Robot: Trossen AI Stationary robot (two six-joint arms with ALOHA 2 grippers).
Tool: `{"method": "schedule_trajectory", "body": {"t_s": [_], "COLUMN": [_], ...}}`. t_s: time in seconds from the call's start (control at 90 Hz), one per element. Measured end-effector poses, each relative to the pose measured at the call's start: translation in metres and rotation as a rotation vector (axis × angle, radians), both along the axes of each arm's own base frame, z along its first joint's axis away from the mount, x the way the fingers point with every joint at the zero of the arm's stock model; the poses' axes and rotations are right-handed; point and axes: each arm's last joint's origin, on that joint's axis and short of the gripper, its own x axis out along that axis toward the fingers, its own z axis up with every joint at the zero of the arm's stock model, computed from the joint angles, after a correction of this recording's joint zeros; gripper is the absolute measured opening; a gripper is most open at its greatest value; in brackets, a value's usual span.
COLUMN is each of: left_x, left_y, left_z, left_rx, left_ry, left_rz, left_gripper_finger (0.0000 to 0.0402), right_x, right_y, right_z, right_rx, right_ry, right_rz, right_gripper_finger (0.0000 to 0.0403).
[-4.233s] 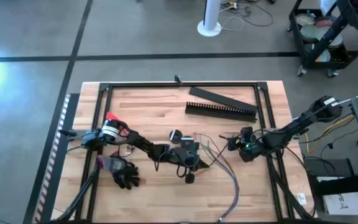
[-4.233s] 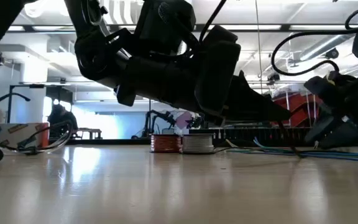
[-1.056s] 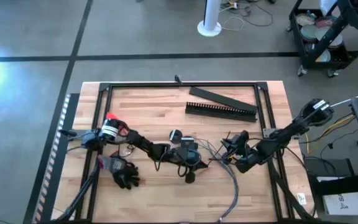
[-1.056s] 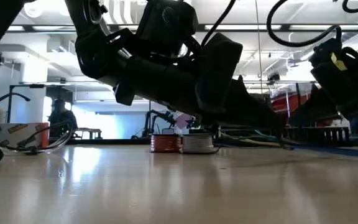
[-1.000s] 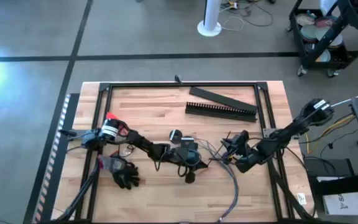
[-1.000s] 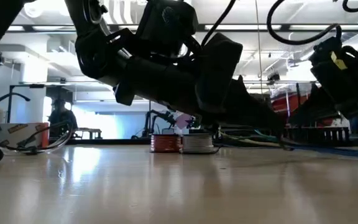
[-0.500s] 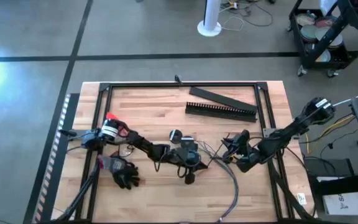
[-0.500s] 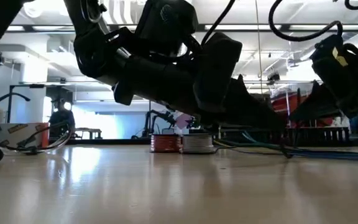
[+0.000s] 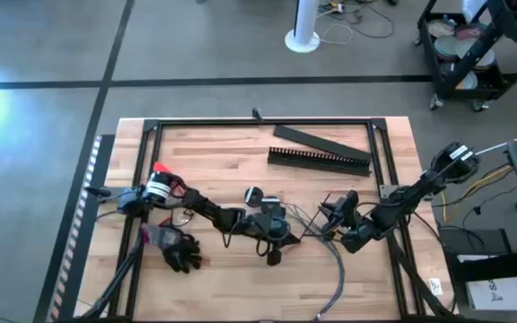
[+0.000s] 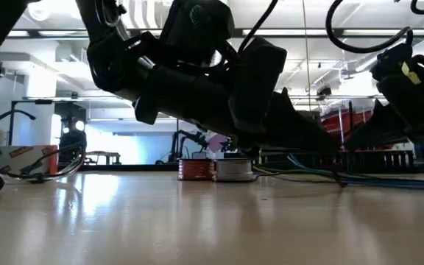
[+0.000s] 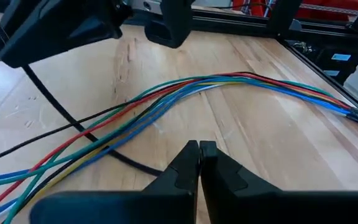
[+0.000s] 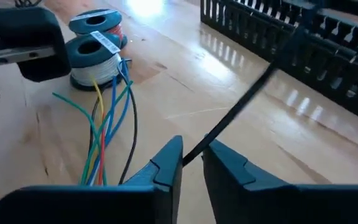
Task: Ziptie cables
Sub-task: Wrap the black zip tie on the cables
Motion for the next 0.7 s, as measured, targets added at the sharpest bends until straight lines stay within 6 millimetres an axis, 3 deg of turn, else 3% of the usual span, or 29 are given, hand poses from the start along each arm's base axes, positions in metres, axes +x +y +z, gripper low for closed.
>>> {"method": "schedule_trajectory", "body": {"t_s": [0.344,0.7], "left_x": [0.0,0.006], "left_y": [0.001,0.029], "left_z": [0.006,0.014], "left_rx": [-0.015,-0.195], "left_ry": [-0.012,-0.025], "left_rz": [-0.011,-0.069], "left_gripper_finger": [0.0,0.0], "right_x": [0.013,0.041], "right_y": [0.015,0.043], "right_z": [0.005,-0.023], "right_rx": [-0.317,-0.609], "right_ry": [0.188,0.426], "right_rz": [0.2,0.328], "right_gripper_finger": [0.0,0.0]}}
